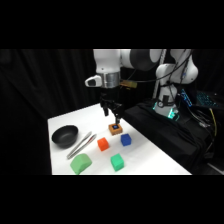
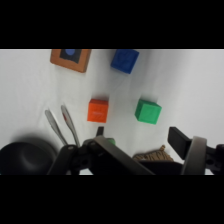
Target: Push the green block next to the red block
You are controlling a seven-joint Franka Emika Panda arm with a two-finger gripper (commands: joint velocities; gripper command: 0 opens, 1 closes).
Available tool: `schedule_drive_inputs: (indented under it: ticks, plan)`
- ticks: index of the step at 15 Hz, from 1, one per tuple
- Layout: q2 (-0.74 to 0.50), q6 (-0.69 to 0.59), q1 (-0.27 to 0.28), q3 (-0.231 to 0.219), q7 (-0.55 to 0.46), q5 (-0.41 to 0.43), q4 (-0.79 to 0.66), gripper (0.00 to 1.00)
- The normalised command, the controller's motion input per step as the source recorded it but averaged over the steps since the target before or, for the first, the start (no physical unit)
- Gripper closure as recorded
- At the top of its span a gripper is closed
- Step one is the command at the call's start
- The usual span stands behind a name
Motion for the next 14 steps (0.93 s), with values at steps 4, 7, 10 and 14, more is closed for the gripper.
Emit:
schedule_drive_inputs:
  ticks: [4, 7, 10, 14]
  plan:
    - [0.32, 0.08, 0.188, 0.127, 0.35, -0.195, 0.30, 0.00]
    - [0.41, 0.05, 0.168, 0.051, 0.34, -0.218, 0.45, 0.00]
    - [0.47, 0.08, 0.153, -0.009, 0.35, -0.158, 0.49, 0.00]
    - [0.44, 0.13, 0.172, -0.058, 0.34, -0.104, 0.42, 0.00]
